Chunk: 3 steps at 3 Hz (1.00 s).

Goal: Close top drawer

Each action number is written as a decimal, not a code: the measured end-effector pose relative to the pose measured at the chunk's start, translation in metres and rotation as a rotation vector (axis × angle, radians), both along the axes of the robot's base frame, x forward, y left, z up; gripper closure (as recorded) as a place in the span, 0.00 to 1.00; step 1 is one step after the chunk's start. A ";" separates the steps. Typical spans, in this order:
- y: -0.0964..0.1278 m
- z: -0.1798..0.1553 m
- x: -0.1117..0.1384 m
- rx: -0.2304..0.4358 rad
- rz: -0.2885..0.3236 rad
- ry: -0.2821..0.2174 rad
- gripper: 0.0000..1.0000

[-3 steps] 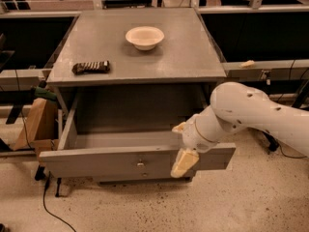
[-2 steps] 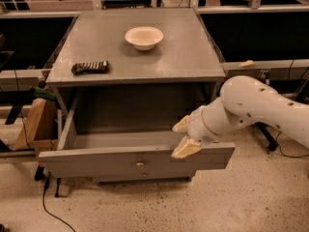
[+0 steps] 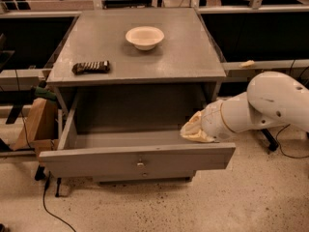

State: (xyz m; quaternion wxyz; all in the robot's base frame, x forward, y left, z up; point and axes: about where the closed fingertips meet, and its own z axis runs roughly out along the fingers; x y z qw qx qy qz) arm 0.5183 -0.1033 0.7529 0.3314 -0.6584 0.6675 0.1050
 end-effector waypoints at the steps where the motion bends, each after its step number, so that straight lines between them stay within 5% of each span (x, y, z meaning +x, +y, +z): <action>1: -0.009 0.014 -0.016 0.026 0.006 -0.015 1.00; 3: -0.011 -0.003 -0.046 0.035 0.025 0.096 1.00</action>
Offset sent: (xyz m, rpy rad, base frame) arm -0.0577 -0.0249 0.0174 0.0685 0.0573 0.0008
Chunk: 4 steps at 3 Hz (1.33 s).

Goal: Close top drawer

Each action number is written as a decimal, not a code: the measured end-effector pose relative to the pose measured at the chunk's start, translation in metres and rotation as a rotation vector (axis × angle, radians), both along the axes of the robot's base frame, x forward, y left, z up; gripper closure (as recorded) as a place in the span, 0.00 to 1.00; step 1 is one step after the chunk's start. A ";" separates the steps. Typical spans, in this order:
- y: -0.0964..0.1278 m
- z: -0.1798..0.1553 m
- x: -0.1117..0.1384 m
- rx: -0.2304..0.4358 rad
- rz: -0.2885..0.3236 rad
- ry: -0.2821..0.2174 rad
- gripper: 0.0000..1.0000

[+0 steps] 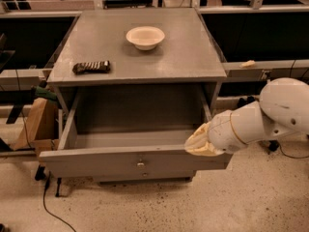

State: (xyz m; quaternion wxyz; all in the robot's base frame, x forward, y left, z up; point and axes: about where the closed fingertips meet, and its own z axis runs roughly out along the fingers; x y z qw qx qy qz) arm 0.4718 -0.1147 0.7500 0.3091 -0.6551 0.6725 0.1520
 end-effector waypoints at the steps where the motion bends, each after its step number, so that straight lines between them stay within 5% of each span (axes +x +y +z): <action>1: 0.017 -0.030 0.005 -0.023 0.031 0.078 1.00; 2: 0.037 -0.059 0.020 -0.051 0.052 0.139 1.00; 4: 0.043 -0.067 0.031 -0.070 0.047 0.151 0.58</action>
Offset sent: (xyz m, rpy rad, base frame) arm 0.0421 0.0631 -0.0950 -0.0895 0.2181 0.0741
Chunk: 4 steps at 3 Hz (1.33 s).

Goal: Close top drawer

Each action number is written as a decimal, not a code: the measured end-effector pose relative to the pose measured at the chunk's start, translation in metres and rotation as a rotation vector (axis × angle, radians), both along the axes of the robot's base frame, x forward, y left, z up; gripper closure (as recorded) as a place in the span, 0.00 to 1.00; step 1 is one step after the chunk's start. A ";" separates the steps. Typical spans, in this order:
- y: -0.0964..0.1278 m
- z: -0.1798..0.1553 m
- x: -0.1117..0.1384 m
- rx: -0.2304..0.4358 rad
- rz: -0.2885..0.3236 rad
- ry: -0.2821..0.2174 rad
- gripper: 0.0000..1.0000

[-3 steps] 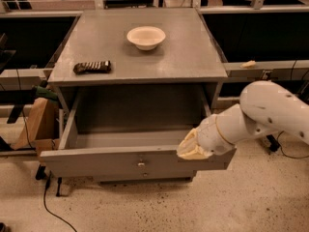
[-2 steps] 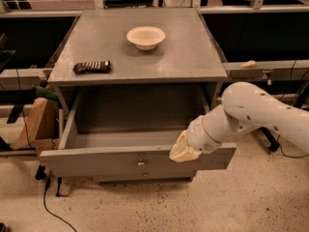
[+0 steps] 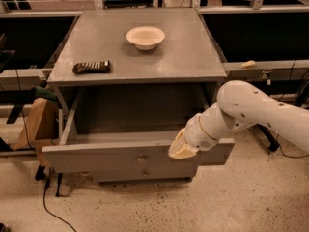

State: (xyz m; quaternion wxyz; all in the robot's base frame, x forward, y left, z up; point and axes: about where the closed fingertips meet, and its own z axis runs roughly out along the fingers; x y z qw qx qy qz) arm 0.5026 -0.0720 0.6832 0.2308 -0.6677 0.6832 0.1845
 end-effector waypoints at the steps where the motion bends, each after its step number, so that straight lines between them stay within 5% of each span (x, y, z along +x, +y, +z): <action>1: 0.000 0.000 0.014 -0.014 -0.015 -0.006 0.35; 2: -0.001 0.002 0.031 -0.024 -0.036 -0.018 0.04; 4: 0.001 0.002 0.047 -0.023 -0.048 -0.016 0.00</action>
Offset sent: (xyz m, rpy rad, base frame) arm 0.0923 -0.0080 0.0107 -0.0527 -0.0521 -0.1018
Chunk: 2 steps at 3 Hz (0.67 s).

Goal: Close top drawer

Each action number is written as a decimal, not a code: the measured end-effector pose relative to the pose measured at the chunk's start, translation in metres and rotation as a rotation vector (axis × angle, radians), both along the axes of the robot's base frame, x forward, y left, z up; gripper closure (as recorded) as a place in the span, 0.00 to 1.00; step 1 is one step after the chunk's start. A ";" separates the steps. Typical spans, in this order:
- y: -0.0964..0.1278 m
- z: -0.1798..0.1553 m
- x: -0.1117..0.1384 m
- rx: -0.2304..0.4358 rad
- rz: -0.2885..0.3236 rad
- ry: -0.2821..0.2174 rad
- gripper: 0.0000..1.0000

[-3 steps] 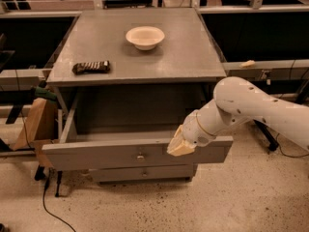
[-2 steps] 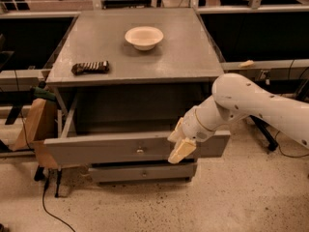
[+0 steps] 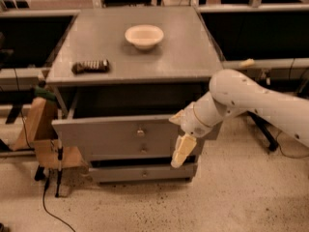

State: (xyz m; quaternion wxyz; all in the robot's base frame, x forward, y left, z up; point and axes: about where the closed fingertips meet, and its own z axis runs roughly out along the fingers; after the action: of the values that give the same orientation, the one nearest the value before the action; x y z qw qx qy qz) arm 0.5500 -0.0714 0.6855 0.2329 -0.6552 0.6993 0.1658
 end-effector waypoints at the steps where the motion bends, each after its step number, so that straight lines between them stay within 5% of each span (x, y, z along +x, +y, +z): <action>1: 0.000 0.000 0.029 0.007 -0.027 -0.001 0.19; 2: -0.012 -0.005 0.059 -0.001 -0.098 0.013 0.41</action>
Offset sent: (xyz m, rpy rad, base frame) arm 0.0981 -0.0313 -0.0085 -0.0113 0.0271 -0.1992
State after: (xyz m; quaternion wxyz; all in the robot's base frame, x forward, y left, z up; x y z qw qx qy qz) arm 0.6088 -0.0833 0.6805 0.2358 -0.6191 0.7322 0.1581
